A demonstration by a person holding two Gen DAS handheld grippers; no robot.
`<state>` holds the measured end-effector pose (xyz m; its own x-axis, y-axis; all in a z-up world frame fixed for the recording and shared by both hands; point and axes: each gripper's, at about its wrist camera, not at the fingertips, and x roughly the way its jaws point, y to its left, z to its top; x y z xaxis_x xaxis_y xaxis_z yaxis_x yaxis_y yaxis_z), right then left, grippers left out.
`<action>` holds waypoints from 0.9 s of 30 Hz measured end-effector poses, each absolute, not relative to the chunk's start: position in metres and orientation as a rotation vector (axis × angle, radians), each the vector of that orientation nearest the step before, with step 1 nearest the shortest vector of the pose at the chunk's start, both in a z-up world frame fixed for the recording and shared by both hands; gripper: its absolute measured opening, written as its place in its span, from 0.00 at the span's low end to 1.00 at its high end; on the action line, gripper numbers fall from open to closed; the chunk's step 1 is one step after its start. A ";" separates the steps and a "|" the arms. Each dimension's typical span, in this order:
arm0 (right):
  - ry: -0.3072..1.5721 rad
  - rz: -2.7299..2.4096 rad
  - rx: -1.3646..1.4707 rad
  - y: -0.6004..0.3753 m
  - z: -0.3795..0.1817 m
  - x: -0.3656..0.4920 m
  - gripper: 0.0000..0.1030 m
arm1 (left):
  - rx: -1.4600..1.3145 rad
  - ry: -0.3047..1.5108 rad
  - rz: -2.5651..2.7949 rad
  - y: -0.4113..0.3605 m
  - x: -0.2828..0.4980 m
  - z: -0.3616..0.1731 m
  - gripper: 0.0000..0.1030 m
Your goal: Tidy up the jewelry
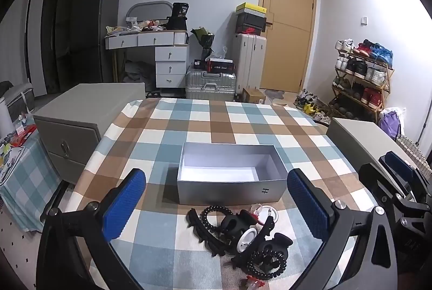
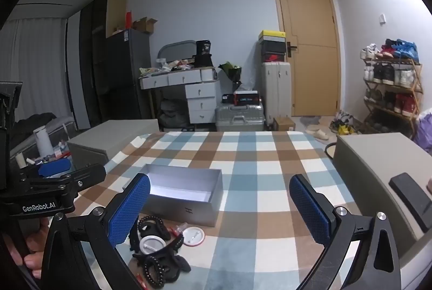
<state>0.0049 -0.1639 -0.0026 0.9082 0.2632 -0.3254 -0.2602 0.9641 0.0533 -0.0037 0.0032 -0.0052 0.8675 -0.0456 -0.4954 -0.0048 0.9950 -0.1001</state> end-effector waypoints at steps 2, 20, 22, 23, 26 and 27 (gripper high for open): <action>0.336 0.268 0.007 -0.164 -0.002 0.005 1.00 | -0.098 0.519 -0.019 0.003 -0.004 -0.006 0.99; 0.333 0.268 0.003 -0.165 -0.003 0.004 1.00 | -0.101 0.533 -0.025 0.001 -0.004 -0.009 0.99; 0.332 0.267 0.003 -0.165 -0.003 0.004 1.00 | -0.108 0.534 -0.028 0.004 -0.003 -0.008 0.99; 0.333 0.265 0.002 -0.165 -0.006 0.005 1.00 | -0.109 0.534 -0.027 0.004 -0.003 -0.008 0.99; 0.337 0.265 0.002 -0.165 -0.006 0.005 1.00 | -0.107 0.536 -0.027 0.005 -0.003 -0.008 0.99; 0.337 0.263 0.002 -0.166 -0.005 0.005 1.00 | -0.107 0.535 -0.025 0.005 -0.003 -0.008 0.99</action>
